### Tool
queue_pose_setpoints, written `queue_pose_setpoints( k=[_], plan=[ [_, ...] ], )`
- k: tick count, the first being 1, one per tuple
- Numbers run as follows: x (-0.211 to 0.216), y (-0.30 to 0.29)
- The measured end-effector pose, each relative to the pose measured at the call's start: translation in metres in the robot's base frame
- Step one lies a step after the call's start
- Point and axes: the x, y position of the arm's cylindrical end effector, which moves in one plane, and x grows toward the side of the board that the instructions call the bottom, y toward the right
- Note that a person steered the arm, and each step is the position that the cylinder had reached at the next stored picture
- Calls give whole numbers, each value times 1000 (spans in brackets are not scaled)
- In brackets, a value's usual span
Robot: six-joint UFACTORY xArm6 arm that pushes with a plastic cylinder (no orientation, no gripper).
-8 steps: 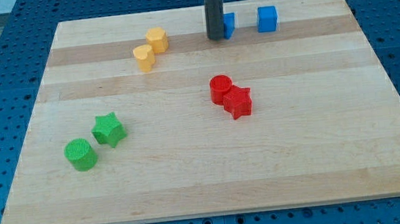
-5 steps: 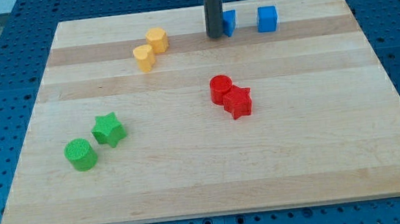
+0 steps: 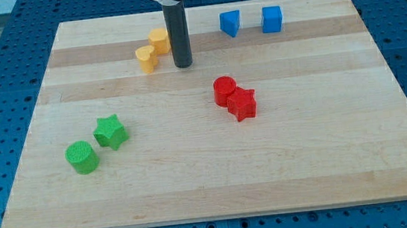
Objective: Separate the red star from the red circle
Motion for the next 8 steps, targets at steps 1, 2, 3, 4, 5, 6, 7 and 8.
queue_pose_setpoints(
  k=[1, 2, 3, 4, 5, 6, 7, 8],
  plan=[
    [-8, 0],
    [-9, 30],
    [-4, 43],
    [54, 33],
    [125, -8],
    [133, 91],
    [102, 140],
    [103, 109]
  ],
)
